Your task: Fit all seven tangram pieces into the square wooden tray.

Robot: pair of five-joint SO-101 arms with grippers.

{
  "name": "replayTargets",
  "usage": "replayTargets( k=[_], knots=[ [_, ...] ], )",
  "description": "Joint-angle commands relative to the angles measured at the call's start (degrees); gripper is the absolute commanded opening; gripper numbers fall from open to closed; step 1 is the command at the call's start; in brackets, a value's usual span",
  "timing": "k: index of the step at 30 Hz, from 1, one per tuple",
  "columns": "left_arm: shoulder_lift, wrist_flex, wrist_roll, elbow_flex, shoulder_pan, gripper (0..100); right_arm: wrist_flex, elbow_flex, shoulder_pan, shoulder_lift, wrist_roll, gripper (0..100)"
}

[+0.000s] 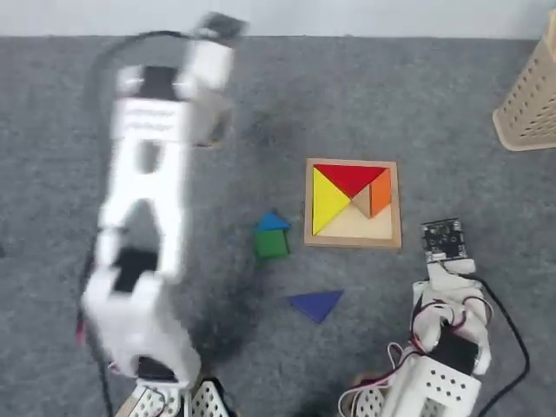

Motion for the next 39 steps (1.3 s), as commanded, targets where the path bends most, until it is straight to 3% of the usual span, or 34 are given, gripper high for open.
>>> replayTargets(
  k=[1,5,10,15,22,30,39],
  knots=[
    [-25.23,0.00,-6.77,18.33,-9.93,1,1.27,0.88,-2.42,-1.19,2.11,0.6],
    [-39.56,-9.05,-11.69,45.05,-17.14,2,4.09,-2.64,-5.23,-1.10,1.93,0.7],
    [-57.41,-29.80,-12.04,78.37,-27.34,9,14.37,-11.69,-15.69,-1.10,1.85,3.9],
    [-66.46,-42.11,-13.80,100.44,-28.22,11,13.76,-15.56,-22.20,5.14,2.11,4.2],
    [-66.46,-47.12,-13.98,102.64,-30.07,11,12.70,-32.62,-30.02,34.42,0.88,4.2],
    [-59.69,-66.81,-13.89,110.37,-31.91,11,3.65,-48.97,-46.73,62.73,-13.45,4.2],
    [-50.20,-65.41,-13.89,104.66,-32.88,11,-0.22,-59.43,-55.60,80.31,-22.15,4.3]
  ],
)
